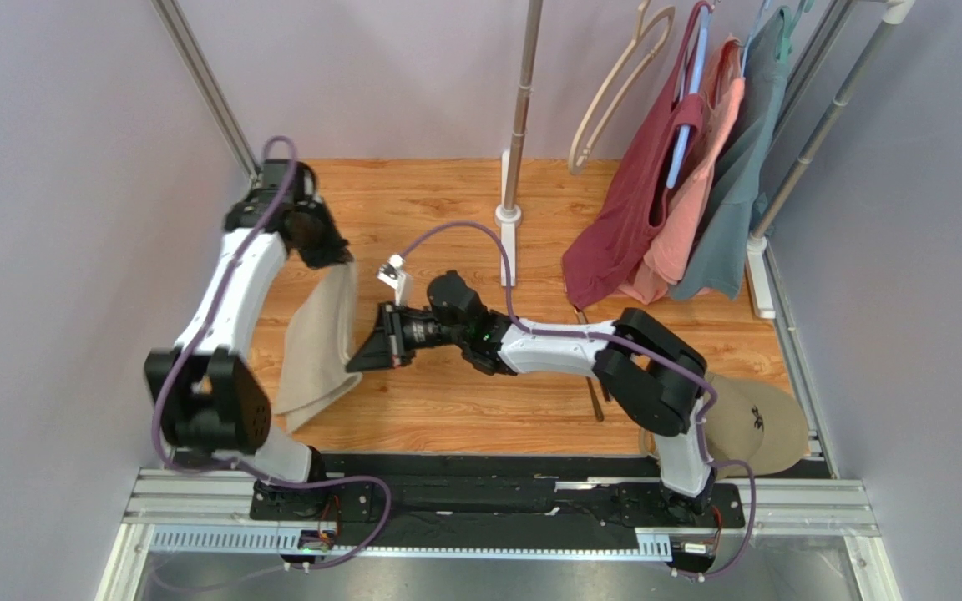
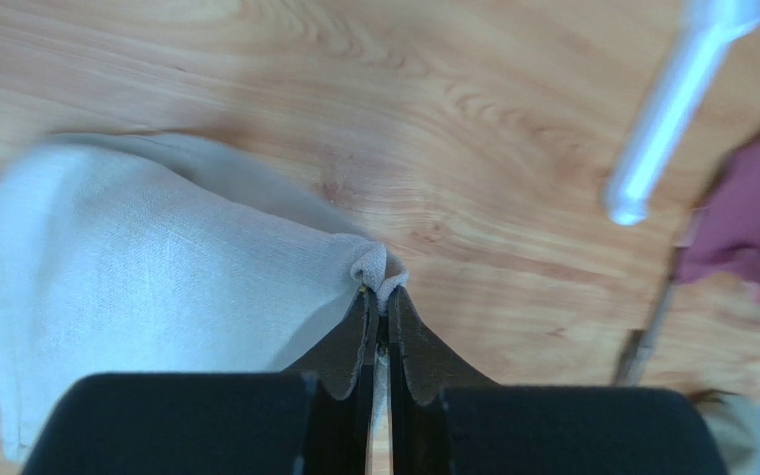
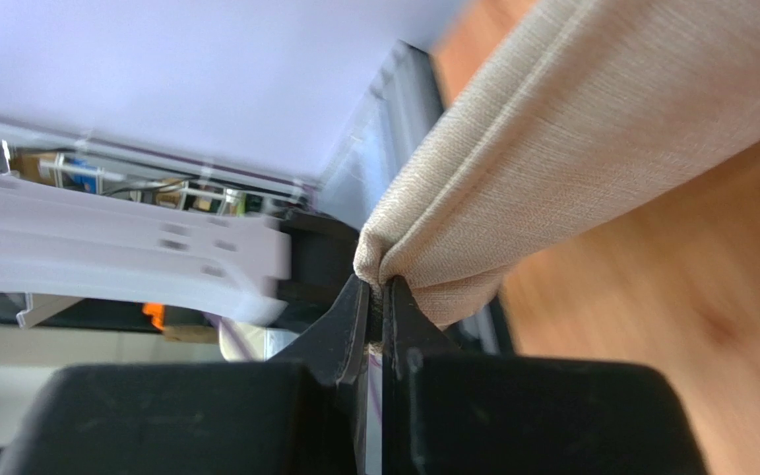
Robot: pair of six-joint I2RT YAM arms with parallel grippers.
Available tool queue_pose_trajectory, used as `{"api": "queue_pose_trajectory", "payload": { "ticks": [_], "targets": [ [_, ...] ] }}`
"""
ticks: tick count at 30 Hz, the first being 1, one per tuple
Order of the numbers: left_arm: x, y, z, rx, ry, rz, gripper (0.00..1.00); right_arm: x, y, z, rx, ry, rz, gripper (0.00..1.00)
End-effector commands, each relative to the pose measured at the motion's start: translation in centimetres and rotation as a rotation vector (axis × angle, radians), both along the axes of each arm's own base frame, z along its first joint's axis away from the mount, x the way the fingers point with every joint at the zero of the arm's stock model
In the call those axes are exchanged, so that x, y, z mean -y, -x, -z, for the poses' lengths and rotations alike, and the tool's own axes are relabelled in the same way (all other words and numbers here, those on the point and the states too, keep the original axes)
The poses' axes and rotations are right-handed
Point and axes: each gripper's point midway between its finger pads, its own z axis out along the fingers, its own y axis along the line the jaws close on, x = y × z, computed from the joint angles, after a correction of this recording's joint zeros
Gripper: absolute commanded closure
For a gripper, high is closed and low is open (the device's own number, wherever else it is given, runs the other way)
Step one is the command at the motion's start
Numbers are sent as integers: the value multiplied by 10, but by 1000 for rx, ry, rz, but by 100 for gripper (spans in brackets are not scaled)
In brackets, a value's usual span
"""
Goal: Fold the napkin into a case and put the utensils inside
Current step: Turn over the upper triangle folded napkin at the center of the board.
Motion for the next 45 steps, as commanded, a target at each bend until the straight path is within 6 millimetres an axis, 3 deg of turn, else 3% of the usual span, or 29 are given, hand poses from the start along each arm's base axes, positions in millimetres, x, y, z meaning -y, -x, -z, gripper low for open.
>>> {"api": "queue_pose_trajectory", "payload": {
  "ticks": [1, 2, 3, 6, 12, 17, 19, 21, 23, 24, 25, 26, 27, 29, 32, 35, 36, 38, 39, 42, 45],
  "targets": [
    [33, -70, 71, 28, -60, 18, 100, 28, 33, 49, -173, -3, -178, 100],
    [49, -76, 82, 27, -56, 51, 100, 40, 32, 74, -207, 43, -159, 100],
    [56, -81, 89, 24, -52, 65, 100, 50, 20, 85, -205, 59, -124, 100],
    [89, -96, 112, 38, -21, 136, 100, 74, 13, 121, -187, 175, -84, 100],
    [121, -111, 126, 51, 11, 188, 100, 108, 1, 155, -208, 309, -15, 100],
    [131, -114, 134, 43, 47, 185, 100, 125, -12, 165, -203, 357, 21, 100],
    [138, -115, 133, 46, 55, 195, 100, 133, -17, 167, -183, 388, 44, 94],
    [147, -114, 128, 48, 50, 231, 86, 151, -24, 178, -156, 459, 77, 84],
    [164, -113, 111, 82, 34, 295, 70, 176, -33, 182, -157, 521, 128, 72],
    [166, -109, 95, 86, 28, 307, 66, 186, -37, 182, -150, 542, 150, 61],
    [170, -106, 84, 95, 26, 323, 56, 198, -39, 185, -141, 574, 174, 55],
    [175, -100, 74, 104, 30, 353, 39, 211, -46, 179, -126, 600, 217, 50],
    [175, -93, 53, 126, 32, 361, 34, 218, -51, 178, -94, 617, 227, 45],
    [168, -84, 38, 133, 17, 342, 31, 230, -62, 172, -85, 662, 279, 42],
    [159, -55, 32, 88, 34, 326, 34, 226, -81, 159, -55, 657, 310, 41],
    [159, -21, 52, -3, 41, 349, 39, 213, -96, 156, -57, 644, 303, 41],
    [162, -2, 68, -57, 23, 371, 40, 204, -108, 155, -50, 638, 308, 41],
    [166, 15, 78, -88, -5, 389, 43, 194, -117, 153, -63, 629, 298, 45],
    [173, 29, 88, -118, -25, 415, 43, 186, -127, 144, -47, 606, 305, 46],
    [169, 37, 100, -141, -90, 390, 42, 181, -149, 152, -32, 637, 352, 50],
    [170, 34, 103, -144, -86, 352, 52, 171, -175, 154, -11, 652, 374, 57]
  ]
}}
